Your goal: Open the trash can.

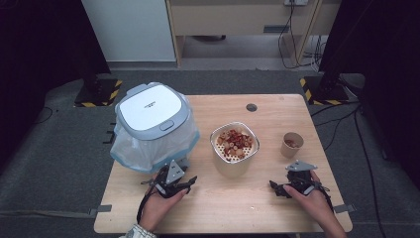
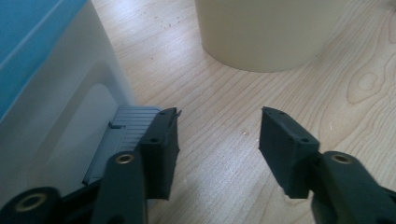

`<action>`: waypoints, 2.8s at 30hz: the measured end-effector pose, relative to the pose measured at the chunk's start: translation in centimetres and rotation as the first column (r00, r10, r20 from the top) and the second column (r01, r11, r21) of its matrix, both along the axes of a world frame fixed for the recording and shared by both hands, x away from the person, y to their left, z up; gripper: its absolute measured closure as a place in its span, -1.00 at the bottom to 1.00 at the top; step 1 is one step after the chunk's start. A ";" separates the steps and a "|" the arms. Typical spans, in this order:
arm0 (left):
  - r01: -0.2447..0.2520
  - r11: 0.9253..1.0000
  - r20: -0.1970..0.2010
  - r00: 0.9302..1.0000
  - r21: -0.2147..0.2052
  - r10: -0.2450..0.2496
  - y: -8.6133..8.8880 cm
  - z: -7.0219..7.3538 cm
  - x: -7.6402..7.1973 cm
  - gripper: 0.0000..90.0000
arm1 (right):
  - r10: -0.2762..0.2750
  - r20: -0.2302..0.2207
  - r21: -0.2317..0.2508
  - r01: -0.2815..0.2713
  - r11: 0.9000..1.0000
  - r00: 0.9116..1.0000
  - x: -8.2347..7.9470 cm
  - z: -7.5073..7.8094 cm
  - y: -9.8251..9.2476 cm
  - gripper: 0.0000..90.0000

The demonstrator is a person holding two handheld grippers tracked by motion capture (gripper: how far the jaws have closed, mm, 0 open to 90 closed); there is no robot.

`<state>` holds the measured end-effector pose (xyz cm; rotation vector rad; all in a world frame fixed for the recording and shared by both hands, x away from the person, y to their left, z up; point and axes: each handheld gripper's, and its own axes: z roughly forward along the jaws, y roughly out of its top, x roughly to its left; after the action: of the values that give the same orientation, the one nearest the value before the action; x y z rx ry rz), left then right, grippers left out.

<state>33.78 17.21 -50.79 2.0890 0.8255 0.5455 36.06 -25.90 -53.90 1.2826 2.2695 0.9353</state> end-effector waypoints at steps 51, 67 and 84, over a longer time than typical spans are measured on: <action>-0.174 0.984 0.000 0.985 0.040 0.174 1.7 -0.7 2.3 0.98 | -0.004 -0.001 0.001 0.004 1.000 1.000 -0.1 0.0 0.0 -0.99; -0.190 0.979 -0.002 0.982 0.070 0.191 1.3 -1.0 2.2 0.99 | -0.005 -0.001 0.002 0.005 1.000 1.000 -0.1 0.0 0.0 -0.99; -0.185 0.979 -0.009 0.982 0.088 0.186 1.1 -1.7 2.3 0.98 | -0.013 -0.004 0.005 0.013 1.000 1.000 -0.1 0.0 0.1 -0.99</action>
<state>36.12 18.34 -52.50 2.1104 1.0307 0.6746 35.92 -25.83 -53.90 1.3006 2.2606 0.9356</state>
